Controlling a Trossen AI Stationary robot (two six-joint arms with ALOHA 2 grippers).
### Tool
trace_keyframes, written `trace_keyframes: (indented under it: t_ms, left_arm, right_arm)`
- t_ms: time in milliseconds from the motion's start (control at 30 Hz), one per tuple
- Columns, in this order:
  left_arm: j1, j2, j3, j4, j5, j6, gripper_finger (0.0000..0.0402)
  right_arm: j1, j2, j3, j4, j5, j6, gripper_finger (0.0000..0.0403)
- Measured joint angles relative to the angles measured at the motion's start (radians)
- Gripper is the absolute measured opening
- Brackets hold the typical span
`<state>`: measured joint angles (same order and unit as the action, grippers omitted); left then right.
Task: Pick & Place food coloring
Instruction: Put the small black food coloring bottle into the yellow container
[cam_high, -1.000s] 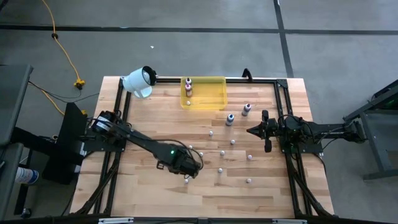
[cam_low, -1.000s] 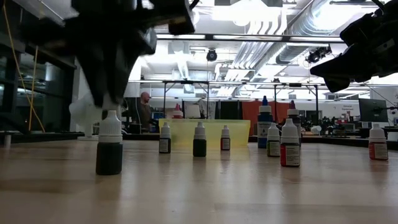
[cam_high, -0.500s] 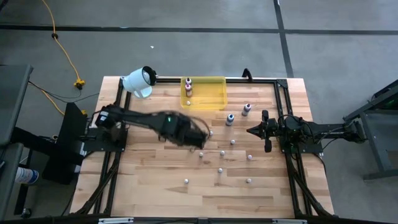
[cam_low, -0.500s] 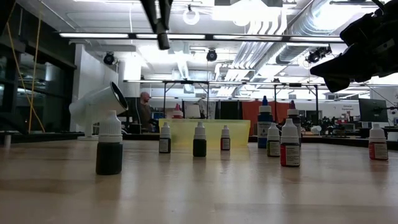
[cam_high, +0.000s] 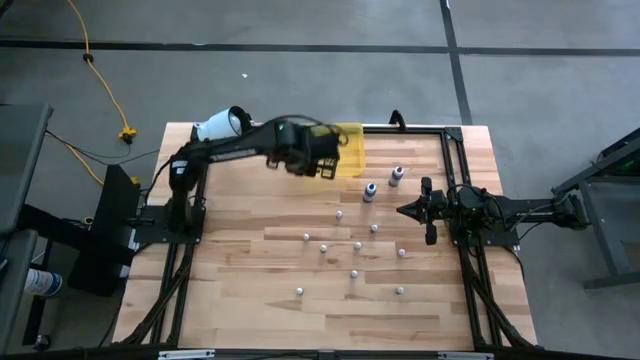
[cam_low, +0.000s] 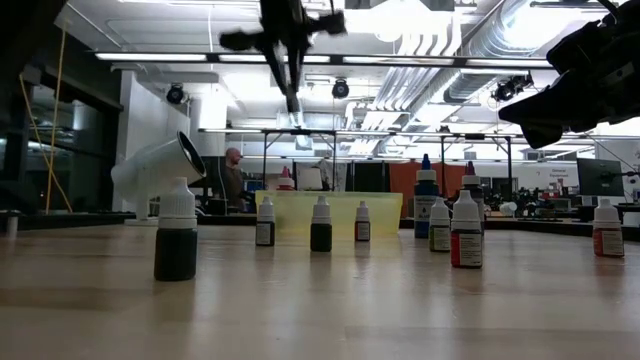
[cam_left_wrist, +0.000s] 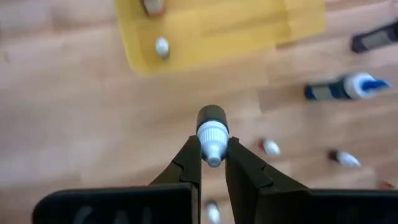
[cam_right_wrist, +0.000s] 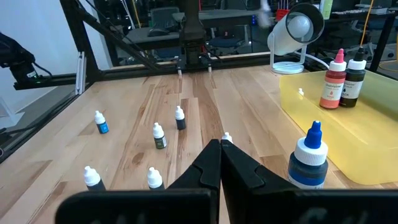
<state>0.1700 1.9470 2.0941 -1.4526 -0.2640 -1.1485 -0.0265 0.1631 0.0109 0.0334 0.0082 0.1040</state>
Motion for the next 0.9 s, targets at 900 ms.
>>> trace_keyframes:
  t_ms: [900]
  left_arm:
    - [0.302,0.261,0.0,0.15,0.184,0.669,0.0031]
  right_arm:
    - [0.0,0.0,0.0,0.0,0.0,0.0,0.0]
